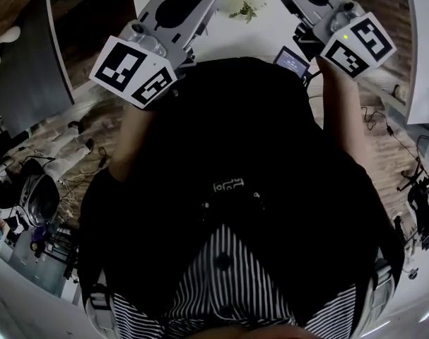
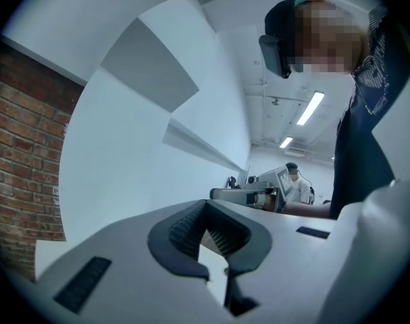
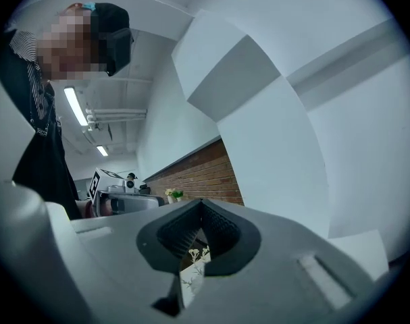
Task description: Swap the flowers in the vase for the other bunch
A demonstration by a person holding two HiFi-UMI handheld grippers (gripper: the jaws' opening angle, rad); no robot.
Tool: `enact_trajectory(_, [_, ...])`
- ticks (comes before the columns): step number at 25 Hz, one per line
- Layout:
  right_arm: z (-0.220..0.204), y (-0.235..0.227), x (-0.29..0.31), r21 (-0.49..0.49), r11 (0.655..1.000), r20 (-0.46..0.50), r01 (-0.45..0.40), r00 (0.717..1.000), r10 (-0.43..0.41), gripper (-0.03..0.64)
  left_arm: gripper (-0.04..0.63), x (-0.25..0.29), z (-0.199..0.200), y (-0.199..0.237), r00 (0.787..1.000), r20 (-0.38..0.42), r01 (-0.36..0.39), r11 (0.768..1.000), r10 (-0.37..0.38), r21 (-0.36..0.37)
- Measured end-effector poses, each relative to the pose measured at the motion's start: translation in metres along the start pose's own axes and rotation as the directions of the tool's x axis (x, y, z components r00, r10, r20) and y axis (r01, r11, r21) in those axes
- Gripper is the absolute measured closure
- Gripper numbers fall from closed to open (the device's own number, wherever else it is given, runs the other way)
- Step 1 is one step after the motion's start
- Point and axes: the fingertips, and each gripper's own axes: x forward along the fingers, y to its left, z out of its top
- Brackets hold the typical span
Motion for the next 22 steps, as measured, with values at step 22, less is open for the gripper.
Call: enact_trajectory(22, [-0.048,0.006,-0.005,0.113,0.984,-0.074,0.141,0.988,-0.133,0.612,0.589,0.013,-0.038,0.019,0.991,-0.071,0.103,0.988,-0.112,-0.119])
